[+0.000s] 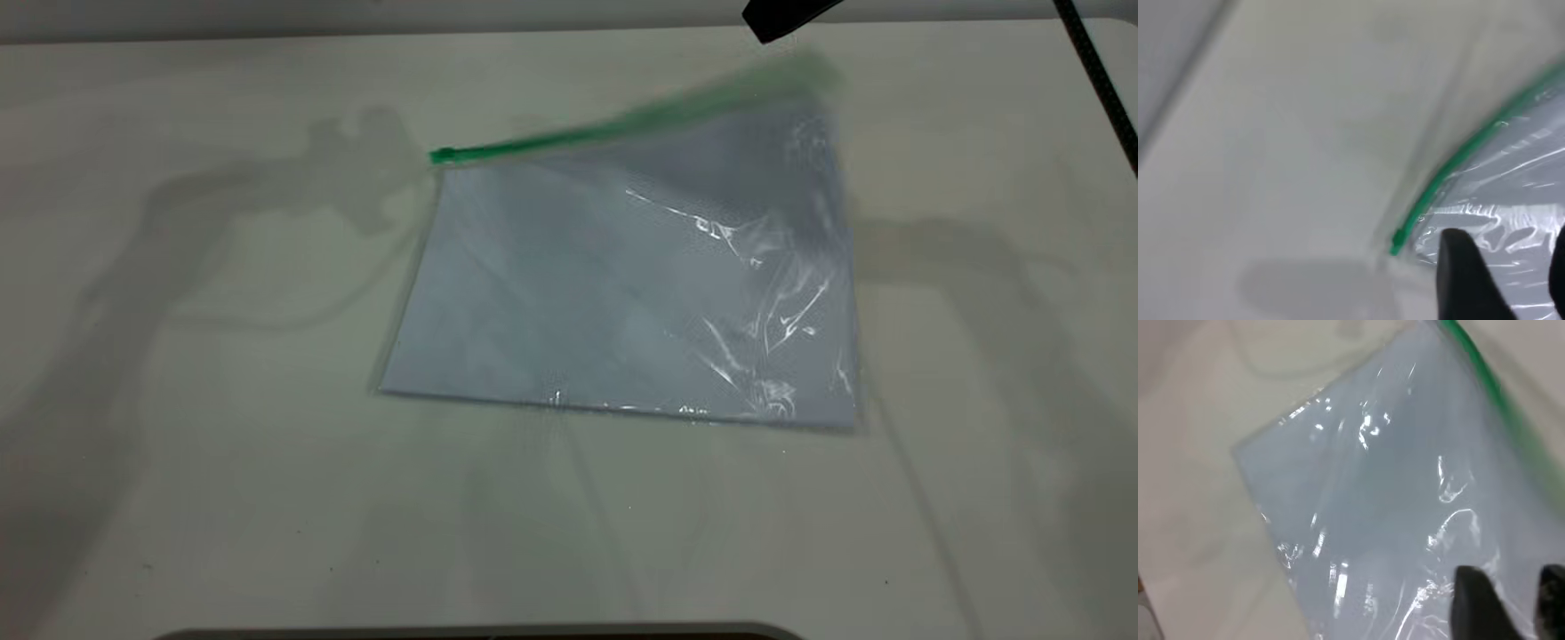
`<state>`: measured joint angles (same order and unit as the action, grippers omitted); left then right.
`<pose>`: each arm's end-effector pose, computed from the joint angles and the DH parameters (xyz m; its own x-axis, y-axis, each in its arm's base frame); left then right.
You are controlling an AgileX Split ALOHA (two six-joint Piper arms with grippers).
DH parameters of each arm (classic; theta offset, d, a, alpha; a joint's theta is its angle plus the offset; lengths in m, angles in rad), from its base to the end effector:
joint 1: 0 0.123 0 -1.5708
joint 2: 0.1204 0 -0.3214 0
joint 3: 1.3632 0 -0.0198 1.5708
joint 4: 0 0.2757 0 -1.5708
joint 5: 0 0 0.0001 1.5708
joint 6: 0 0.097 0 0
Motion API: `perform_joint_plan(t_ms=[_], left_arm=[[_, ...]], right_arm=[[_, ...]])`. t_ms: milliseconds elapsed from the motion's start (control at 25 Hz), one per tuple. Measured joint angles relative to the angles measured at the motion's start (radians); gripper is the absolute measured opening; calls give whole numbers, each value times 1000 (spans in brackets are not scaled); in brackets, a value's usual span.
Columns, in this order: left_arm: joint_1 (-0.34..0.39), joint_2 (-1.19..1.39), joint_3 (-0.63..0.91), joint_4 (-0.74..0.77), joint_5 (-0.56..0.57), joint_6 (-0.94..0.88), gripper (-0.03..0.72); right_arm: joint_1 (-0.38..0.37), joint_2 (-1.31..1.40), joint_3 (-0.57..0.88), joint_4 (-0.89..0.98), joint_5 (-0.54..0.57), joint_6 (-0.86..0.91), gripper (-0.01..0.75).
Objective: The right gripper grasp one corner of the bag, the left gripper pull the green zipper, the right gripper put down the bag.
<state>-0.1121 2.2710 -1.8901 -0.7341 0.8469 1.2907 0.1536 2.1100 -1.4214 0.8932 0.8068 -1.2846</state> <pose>0.5416 -0.1100 0.2110 -0.3552 0.6346 -0.6864 0.8382 0.5413 0.0666 0.4520 0.1253 0.1631 -0.5837 -0.5450 -0.6019 -0.7803 0.5815 0.2302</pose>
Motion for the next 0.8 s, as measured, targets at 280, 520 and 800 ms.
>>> perform_joint_plan(t_ms=[280,520,800], left_arm=[[0,-357,0,18,150,-235,426],[0,-679,0,173,260,-479,426],[0,-980,1,437,320,-756,426]], right_arm=[[10,-150,0,-226,-54,211,570],[16,-513,0,-332,97,459,526],[16,-934,12,-439,301,719,429]])
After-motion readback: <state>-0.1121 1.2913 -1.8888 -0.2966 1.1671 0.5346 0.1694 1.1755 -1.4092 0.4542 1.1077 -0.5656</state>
